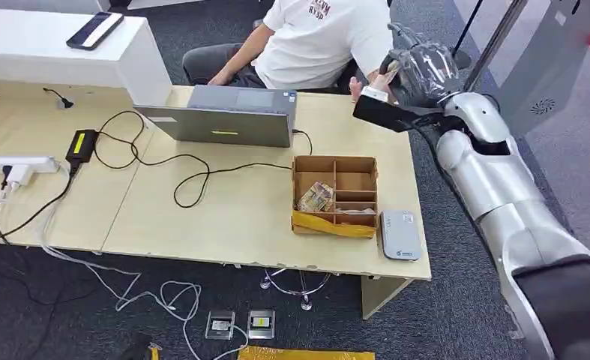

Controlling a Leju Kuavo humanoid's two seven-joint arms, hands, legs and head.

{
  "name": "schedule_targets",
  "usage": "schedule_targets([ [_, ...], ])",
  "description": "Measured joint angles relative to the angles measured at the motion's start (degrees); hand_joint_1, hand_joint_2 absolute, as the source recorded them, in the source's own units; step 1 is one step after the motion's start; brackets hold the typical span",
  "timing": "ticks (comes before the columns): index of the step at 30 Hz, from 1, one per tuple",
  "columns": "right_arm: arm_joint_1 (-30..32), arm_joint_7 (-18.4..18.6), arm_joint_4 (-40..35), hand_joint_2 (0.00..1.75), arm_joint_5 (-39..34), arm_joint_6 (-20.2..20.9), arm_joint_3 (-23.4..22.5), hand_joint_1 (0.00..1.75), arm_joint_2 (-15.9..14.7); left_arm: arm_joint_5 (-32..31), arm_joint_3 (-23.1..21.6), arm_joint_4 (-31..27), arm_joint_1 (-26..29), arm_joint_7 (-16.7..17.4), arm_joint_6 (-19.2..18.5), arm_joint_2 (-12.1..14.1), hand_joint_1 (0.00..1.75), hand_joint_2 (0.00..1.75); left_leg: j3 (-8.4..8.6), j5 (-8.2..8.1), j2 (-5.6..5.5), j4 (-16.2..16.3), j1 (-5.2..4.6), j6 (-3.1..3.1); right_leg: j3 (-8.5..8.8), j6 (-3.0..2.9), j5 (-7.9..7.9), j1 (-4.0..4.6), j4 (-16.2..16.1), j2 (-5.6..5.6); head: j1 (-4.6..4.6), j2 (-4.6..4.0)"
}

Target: Pass the card to the sensor for recognition and then transmit it.

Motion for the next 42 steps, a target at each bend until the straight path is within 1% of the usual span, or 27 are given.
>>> schedule_targets([
  [7,-1.3,-0.02,3.42,1.75,0.04,0.0,1.07,1.75,2.17,0.0,-0.13,0.0,0.02,0.0,-0.02,0.0,0.0,0.0,0.0,0.0,-0.01,0.0,0.01,0.0,0.0,0.0,0.0,0.0,0.0,-0.01,0.02,0.0],
  [14,-1.64,0.52,6.02,1.75,0.11,0.44,1.75,1.75,2.91,-0.11,-0.2,0.0,0.03,-0.22,-0.26,0.07,0.0,0.0,0.01,0.0,0.0,0.01,0.0,0.0,0.0,0.0,0.0,0.0,-0.01,0.0,0.0,0.0],
  [15,-1.64,0.7,6.43,1.75,0.17,0.44,1.77,1.68,2.93,-0.22,-0.2,0.0,0.03,-0.24,-0.42,0.15,0.0,0.0,0.01,0.0,0.0,0.01,0.0,0.0,0.0,0.0,0.0,0.0,-0.01,0.0,0.02,0.0],
  [16,-1.63,0.77,6.83,1.75,0.28,0.44,1.81,0.51,2.93,-0.35,-0.26,0.0,0.03,-0.33,-0.66,0.17,0.0,0.0,0.01,0.0,0.0,0.0,0.0,0.0,0.0,0.0,0.0,0.0,-0.01,0.0,0.02,0.0],
  [17,-1.62,0.96,7.22,1.75,0.37,0.42,1.92,0.0,2.93,-0.39,-0.37,0.0,0.03,-0.35,-0.74,0.26,0.0,0.0,0.02,0.0,0.0,0.0,0.0,0.0,-0.01,0.0,0.0,0.0,-0.01,0.01,0.0,0.0],
  [21,-1.4,1.46,8.59,1.75,0.39,0.13,2.49,0.0,2.84,-0.59,-0.63,0.0,0.04,-0.44,-0.81,0.35,0.0,0.0,0.03,0.0,0.02,0.0,0.01,0.0,-0.03,0.0,0.0,0.0,-0.01,0.02,0.02,0.0],
  [25,-0.92,2.18,9.62,1.75,0.33,-1.16,2.53,0.0,2.32,-0.96,-1.16,0.0,0.06,-0.61,-0.79,0.37,0.0,0.0,0.02,0.0,0.03,0.01,0.0,0.0,-0.03,0.0,0.0,0.0,-0.01,0.04,0.02,0.0],
  [30,-0.07,2.12,10.41,1.75,-0.55,-4.04,2.56,0.0,1.86,-1.03,-1.53,0.0,0.07,-0.63,-0.7,0.39,0.0,0.0,0.02,0.0,0.03,0.02,0.0,0.0,-0.05,0.0,0.0,0.0,-0.01,0.05,0.0,0.0],
  [34,-0.01,1.27,10.56,1.75,-1.79,-6.27,2.56,0.0,1.53,-0.83,-1.55,0.0,0.07,-0.63,-0.46,0.42,0.0,0.0,0.02,0.0,0.03,0.01,0.0,0.0,-0.05,0.0,0.0,0.0,-0.01,0.06,0.0,0.0],
  [37,-0.01,0.15,10.52,1.75,-3.92,-7.72,2.49,0.0,1.42,-0.26,-1.57,0.0,0.08,-0.52,0.15,0.42,0.0,0.0,0.03,0.0,0.04,0.01,0.0,0.0,-0.05,0.0,0.0,0.0,-0.01,0.07,0.0,0.0],
  [38,0.01,-0.57,10.41,1.75,-5.96,-8.11,2.32,0.0,1.38,0.04,-1.57,0.0,0.08,-0.48,0.39,0.42,0.0,0.0,0.03,0.0,0.04,0.01,0.0,0.0,-0.05,0.0,0.0,0.0,-0.01,0.07,0.02,0.0],
  [40,0.17,-1.38,9.56,1.75,-9.56,-7.93,1.64,0.0,0.99,0.26,-1.57,0.0,0.09,-0.37,0.65,0.39,0.0,0.0,0.03,0.0,0.05,0.01,0.0,0.0,-0.04,0.0,0.0,0.0,-0.01,0.05,0.02,0.02],
  [42,0.2,-1.64,8.96,1.75,-10.56,-7.8,1.09,0.0,0.85,0.31,-1.57,0.0,0.1,-0.35,0.72,0.39,0.0,0.0,0.04,0.0,0.05,0.02,0.0,0.0,-0.04,0.0,0.0,0.0,-0.01,0.06,0.0,0.0],
])
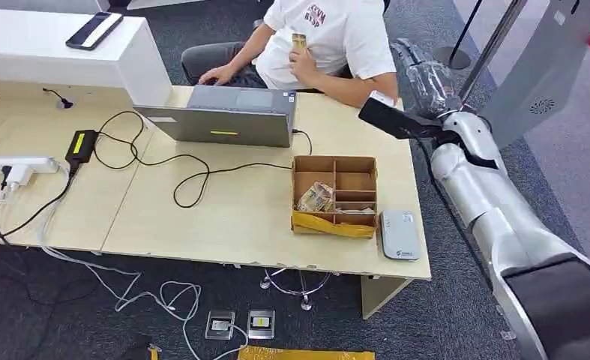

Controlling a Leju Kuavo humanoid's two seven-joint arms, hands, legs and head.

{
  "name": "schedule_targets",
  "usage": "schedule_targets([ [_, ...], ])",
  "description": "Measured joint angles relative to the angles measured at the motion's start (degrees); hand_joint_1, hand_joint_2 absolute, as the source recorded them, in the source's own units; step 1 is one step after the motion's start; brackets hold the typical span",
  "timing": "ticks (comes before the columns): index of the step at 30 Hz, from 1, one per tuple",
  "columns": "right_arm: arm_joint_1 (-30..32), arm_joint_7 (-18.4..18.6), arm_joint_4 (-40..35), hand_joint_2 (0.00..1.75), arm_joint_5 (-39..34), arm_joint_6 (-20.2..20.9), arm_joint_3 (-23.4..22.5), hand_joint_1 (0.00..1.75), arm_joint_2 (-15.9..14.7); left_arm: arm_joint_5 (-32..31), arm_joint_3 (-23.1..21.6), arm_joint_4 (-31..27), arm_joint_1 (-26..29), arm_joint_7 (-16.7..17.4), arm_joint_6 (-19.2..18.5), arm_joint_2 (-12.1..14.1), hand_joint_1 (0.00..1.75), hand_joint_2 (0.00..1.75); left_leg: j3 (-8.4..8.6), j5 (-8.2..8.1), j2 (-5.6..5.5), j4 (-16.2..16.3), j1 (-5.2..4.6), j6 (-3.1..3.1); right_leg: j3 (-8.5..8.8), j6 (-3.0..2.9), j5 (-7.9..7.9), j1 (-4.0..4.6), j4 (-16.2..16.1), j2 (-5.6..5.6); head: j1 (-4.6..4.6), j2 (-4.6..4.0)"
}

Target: Pass the card to the sensor for recognition and then transmit it.

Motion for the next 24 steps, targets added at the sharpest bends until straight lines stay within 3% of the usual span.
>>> schedule_targets([
  [11,0.58,-0.63,-1.97,1.75,-2.82,0.66,-1.75,0.0,-0.79,0.35,0.0,0.0,0.0,0.02,0.04,-0.09,0.0,0.0,0.0,0.0,0.0,0.0,0.0,0.0,-0.01,0.0,0.0,0.0,0.0,0.01,0.0,0.0],
  [14,1.93,-0.28,-3.98,1.75,-11.47,4.97,-3.43,0.0,-1.31,0.55,0.0,0.0,0.02,0.04,0.07,-0.09,0.0,0.0,0.02,0.0,0.0,0.0,0.0,0.0,0.0,0.0,0.0,0.0,0.0,-0.01,0.0,0.0],
  [19,8.11,2.99,-12.91,1.75,-26.5,15.77,-5.85,0.0,-3.03,1.38,0.0,0.0,0.14,0.17,0.0,-0.09,0.0,0.0,0.01,0.0,-0.01,0.0,0.0,0.0,0.02,0.0,0.0,0.0,-0.01,-0.01,0.0,0.0],
  [24,16.36,6.8,-24.97,1.75,-31.47,20.04,-6.97,0.0,-5.27,1.94,0.0,0.0,0.23,0.17,0.0,-0.07,0.0,0.0,0.01,-0.02,-0.01,0.0,0.0,-0.01,0.01,0.0,0.0,0.0,-0.02,-0.01,0.0,0.0],
])
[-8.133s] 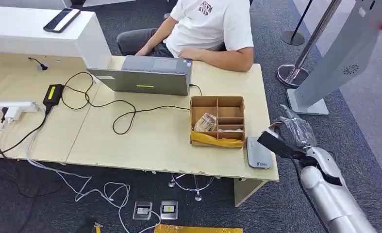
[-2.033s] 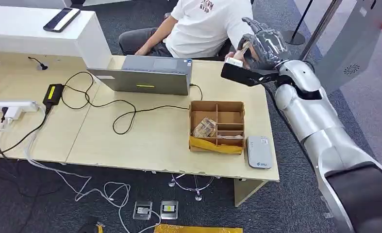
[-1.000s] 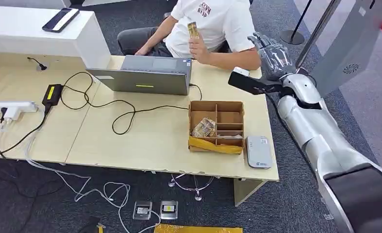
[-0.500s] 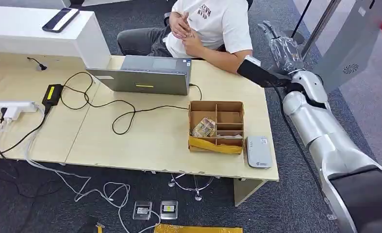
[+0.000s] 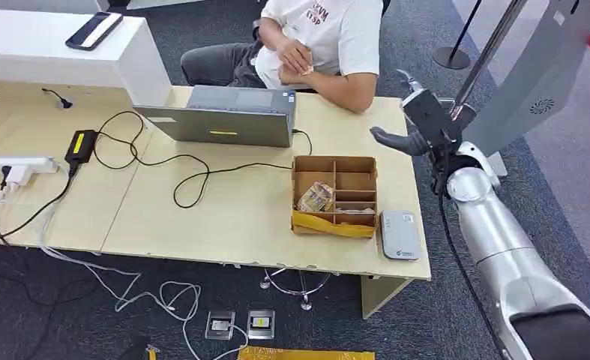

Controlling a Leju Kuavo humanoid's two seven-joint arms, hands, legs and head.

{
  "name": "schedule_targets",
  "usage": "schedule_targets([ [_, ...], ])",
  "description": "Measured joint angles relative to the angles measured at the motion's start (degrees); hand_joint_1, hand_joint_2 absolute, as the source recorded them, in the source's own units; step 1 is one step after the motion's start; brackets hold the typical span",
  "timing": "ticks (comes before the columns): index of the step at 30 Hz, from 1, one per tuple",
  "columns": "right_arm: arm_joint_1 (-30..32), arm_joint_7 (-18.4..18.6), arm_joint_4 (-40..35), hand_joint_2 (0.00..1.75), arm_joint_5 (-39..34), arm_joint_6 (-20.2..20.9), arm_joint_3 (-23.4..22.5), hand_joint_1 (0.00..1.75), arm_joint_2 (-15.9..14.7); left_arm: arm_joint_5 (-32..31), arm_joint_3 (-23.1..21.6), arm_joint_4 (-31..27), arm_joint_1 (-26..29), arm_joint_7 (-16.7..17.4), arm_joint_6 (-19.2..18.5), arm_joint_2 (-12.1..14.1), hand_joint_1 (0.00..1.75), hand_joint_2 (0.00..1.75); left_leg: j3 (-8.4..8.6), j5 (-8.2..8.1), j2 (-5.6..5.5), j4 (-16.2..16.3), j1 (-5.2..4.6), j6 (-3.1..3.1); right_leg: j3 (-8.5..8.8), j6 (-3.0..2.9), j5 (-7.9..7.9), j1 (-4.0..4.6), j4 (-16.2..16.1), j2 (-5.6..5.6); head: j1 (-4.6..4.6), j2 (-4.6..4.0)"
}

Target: Pass the card to the sensor for recognition and then transmit it.

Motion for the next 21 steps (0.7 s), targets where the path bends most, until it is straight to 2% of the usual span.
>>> schedule_targets([
  [3,5.21,0.98,-6.12,1.75,0.43,1.81,-0.2,0.0,-1.29,0.59,0.02,0.0,0.02,0.02,0.07,0.0,0.0,0.0,0.01,-0.02,0.0,0.0,0.01,-0.03,-0.01,0.0,-0.01,0.01,-0.01,0.0,0.02,0.0],
  [10,15.43,0.66,-13.91,1.75,6.96,6.52,-0.15,0.0,-3.15,0.94,0.0,0.0,0.02,0.39,0.35,-0.07,0.0,0.0,0.01,-0.02,0.01,-0.02,0.01,-0.04,0.0,0.0,-0.01,0.01,0.0,0.02,0.0,0.0],
  [14,19.99,1.94,-17.12,1.75,10.6,7.1,0.04,0.0,-3.56,0.94,0.0,0.0,0.02,0.46,0.35,-0.09,0.0,0.0,-0.01,-0.03,0.01,-0.02,0.01,-0.04,0.0,0.0,-0.01,0.01,-0.01,0.01,0.0,0.0],
  [21,24.29,5.1,-21.45,1.75,14.04,6.99,0.07,0.0,-5.2,0.7,0.0,0.0,0.03,0.46,-0.17,0.0,0.0,0.0,0.0,-0.03,0.01,-0.02,0.0,-0.04,0.0,0.0,-0.01,0.0,-0.01,0.0,0.0,0.0],
])
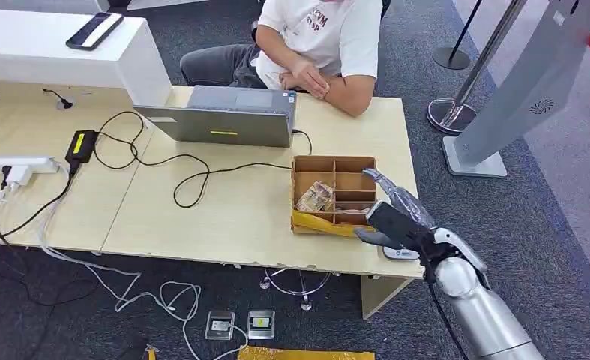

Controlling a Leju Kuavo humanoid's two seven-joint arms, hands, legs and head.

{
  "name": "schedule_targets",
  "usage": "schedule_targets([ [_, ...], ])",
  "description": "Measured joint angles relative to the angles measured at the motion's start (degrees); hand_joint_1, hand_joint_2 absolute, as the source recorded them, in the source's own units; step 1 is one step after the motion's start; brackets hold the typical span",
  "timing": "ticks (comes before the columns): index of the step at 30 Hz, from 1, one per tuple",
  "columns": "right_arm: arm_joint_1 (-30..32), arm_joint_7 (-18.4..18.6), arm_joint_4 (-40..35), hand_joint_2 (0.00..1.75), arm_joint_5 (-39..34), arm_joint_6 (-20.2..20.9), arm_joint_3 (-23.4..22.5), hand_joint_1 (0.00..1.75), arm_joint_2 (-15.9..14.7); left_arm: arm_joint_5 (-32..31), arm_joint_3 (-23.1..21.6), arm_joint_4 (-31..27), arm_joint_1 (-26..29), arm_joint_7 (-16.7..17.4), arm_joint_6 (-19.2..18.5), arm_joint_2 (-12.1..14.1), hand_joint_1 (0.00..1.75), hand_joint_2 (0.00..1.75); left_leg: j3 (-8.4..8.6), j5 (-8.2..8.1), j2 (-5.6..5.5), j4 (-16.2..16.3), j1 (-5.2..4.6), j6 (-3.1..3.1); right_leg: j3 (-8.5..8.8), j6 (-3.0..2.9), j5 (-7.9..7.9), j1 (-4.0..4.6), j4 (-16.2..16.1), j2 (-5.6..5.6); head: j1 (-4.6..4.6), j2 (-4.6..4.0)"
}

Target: Pass the card to the sensor for recognition and then transmit it.

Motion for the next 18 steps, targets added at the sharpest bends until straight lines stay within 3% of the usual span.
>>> schedule_targets([
  [8,1.92,2.64,-3.1,1.75,7.05,-2.58,0.92,0.0,-1.68,0.0,0.0,0.0,-0.02,0.0,-0.13,0.0,0.0,0.0,0.0,0.0,0.01,0.0,0.0,0.0,-0.01,0.0,0.0,0.0,0.0,0.01,0.0,0.0],
  [18,1.87,4.94,-3.25,1.75,21.24,-12.09,1.84,0.0,-1.7,0.04,0.0,0.0,-0.04,0.0,0.15,-0.02,0.0,0.0,-0.01,0.0,0.01,-0.01,0.0,0.0,0.01,0.0,0.0,0.0,0.01,0.0,0.0,0.0],
])
